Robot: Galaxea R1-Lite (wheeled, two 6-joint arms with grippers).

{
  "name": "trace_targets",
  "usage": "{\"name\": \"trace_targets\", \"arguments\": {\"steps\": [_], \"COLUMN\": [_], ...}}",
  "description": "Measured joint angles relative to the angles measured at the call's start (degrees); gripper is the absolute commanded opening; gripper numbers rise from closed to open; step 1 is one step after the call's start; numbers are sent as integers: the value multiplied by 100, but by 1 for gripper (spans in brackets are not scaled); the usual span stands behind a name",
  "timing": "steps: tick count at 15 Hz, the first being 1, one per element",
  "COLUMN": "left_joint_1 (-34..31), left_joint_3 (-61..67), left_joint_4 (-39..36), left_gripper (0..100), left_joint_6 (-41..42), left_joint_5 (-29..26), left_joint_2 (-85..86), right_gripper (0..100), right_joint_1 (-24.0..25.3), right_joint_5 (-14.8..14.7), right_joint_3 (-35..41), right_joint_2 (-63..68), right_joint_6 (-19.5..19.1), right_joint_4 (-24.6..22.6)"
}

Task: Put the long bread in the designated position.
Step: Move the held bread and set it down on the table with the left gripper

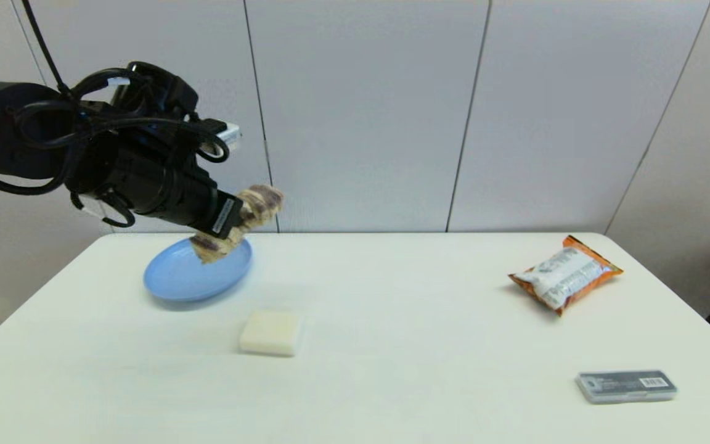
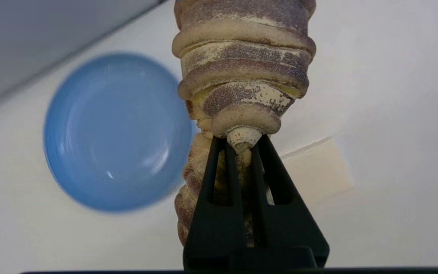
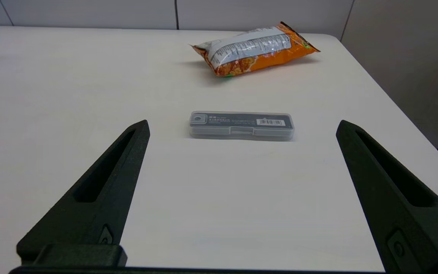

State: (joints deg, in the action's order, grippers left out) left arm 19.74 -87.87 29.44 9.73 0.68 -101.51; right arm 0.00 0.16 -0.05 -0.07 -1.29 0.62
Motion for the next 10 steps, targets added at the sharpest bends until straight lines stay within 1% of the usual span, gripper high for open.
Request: {"name": "trace_targets", "arguments": {"steps": [2, 5, 7, 8, 10], "left_joint_1": [41, 308, 525, 581, 617], "left_joint_3": [0, -17, -90, -163, -406], "left_joint_4": [250, 440, 443, 438, 390], "left_gripper": [0, 0, 0, 0, 0], "left_joint_6": [-756, -1964, -2766, -2990, -3139], "left_joint_5": [149, 413, 890, 1152, 1626], "left_joint_2": [2, -130, -372, -535, -937], "right_gripper": [100, 100, 100, 100, 100], "right_joint_1": [0, 0, 0, 0, 0], "right_joint_5": [-2, 0, 0, 0, 0], "right_joint_3": [0, 0, 0, 0, 0], "right_joint_2": [0, 0, 0, 0, 0], "right_joint_6": [0, 0, 0, 0, 2], "right_joint_4": [0, 0, 0, -2, 0]}}
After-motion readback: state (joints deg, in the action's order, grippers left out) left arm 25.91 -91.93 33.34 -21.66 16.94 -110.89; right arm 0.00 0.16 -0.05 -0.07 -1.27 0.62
